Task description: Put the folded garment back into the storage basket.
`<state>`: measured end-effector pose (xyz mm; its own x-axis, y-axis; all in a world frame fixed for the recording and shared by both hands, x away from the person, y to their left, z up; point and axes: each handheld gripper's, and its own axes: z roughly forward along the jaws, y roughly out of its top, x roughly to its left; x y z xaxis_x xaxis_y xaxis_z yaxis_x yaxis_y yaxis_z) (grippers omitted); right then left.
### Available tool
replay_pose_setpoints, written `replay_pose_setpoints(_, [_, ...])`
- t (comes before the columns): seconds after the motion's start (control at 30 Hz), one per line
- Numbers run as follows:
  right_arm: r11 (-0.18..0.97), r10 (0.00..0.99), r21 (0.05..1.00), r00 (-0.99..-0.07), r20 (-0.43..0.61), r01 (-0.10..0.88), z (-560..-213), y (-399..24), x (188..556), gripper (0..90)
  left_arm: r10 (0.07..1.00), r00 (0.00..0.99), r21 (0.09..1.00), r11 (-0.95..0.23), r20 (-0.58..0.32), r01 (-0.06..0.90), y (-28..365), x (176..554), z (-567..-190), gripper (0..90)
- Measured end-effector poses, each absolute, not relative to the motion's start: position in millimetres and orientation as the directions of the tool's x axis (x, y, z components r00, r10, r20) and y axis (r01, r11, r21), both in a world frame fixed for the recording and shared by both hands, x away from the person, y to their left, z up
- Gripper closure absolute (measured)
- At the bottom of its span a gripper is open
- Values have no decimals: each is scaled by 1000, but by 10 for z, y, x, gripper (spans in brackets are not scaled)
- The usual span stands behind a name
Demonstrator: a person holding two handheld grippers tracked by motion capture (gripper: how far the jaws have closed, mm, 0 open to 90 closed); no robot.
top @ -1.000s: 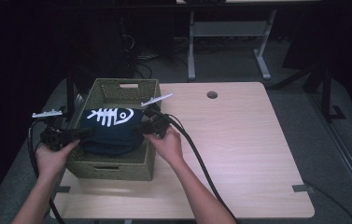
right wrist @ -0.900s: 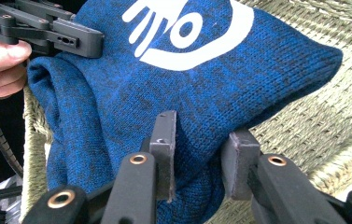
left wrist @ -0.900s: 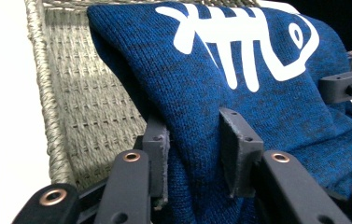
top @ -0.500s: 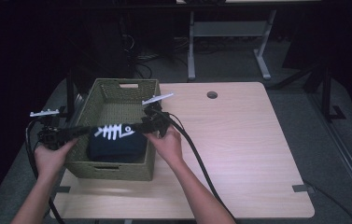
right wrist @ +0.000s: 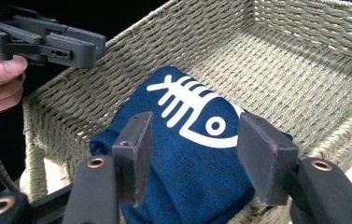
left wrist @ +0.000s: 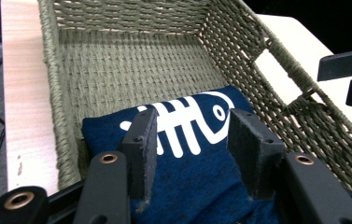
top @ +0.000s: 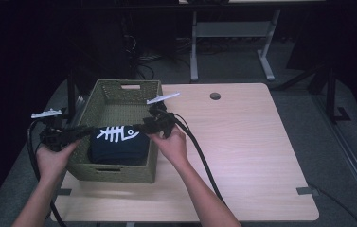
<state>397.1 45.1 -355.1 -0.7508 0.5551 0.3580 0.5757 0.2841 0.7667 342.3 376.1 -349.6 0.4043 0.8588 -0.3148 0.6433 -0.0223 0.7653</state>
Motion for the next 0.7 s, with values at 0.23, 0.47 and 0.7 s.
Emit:
replay_pose_setpoints(0.23, [268,539,772,-754,375,576,-3529,370,3982,427,848,423,778,-20,-319,628,3699,3406,-3451,484])
replay_pose_setpoints(0.47, [250,526,772,-751,399,585,-3509,280,3966,396,841,432,786,-12,-327,618,3650,3352,-3431,465])
replay_pose_setpoints(0.7, [252,521,778,-758,392,575,-3480,161,3925,365,835,443,793,-13,-327,610,3586,3304,-3420,420])
